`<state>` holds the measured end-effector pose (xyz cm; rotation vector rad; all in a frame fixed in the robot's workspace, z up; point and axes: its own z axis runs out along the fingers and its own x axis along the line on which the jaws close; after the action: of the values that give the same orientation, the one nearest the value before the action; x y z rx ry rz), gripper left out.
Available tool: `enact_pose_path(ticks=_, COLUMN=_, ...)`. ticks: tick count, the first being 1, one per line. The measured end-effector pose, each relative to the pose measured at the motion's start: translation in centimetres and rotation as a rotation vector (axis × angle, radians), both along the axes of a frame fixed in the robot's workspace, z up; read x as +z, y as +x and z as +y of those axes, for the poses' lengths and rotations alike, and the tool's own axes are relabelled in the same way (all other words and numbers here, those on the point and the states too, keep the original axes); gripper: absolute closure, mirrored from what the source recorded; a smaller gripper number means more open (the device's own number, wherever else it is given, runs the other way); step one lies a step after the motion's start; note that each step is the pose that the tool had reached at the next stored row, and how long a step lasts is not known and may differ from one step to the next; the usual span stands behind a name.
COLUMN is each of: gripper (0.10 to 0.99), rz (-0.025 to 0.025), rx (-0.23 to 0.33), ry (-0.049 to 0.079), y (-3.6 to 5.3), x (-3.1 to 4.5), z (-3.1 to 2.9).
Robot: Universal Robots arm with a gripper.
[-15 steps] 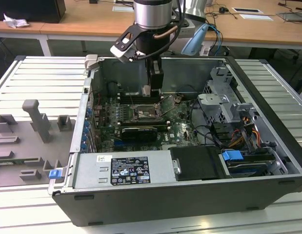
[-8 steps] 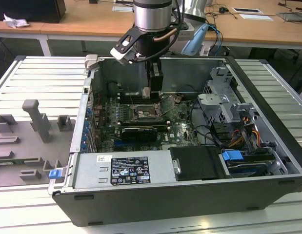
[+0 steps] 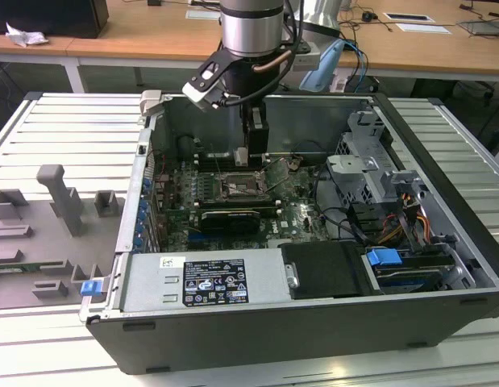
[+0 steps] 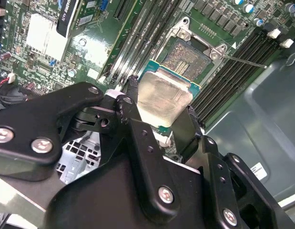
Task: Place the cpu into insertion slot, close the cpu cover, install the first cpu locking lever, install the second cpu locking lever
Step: 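Place the cpu into insertion slot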
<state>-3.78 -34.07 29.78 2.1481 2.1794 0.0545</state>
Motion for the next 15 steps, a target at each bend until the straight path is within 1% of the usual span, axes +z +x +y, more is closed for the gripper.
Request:
enact_pose_path(ticks=4, gripper=0.557, rz=0.0000, rx=-0.003, ry=-0.004, y=0.00, x=-0.21, z=0.00)
enact_pose_path(ticks=15, gripper=0.557, rz=0.0000, rx=-0.007, ry=-0.004, y=0.00, x=-0.66, z=0.00)
